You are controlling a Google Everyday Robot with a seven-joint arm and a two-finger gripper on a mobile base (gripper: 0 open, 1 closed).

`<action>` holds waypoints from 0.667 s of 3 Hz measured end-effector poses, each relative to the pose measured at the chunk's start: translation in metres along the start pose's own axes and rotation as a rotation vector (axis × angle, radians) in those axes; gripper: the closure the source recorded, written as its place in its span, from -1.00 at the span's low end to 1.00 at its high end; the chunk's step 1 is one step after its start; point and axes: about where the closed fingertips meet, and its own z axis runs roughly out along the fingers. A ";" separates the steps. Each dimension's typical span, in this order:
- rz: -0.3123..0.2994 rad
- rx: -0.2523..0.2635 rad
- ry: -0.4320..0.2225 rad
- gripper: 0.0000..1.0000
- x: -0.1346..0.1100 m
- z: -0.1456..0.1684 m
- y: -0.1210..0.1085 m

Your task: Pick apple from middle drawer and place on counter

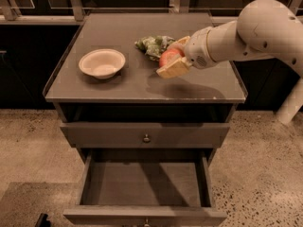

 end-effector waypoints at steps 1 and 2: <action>0.000 0.000 0.000 -0.76 0.000 0.000 0.000; 0.000 0.000 0.000 -1.00 0.000 0.000 0.000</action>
Offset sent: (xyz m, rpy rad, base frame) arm 0.0000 0.0000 0.0000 0.0000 0.0000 0.0000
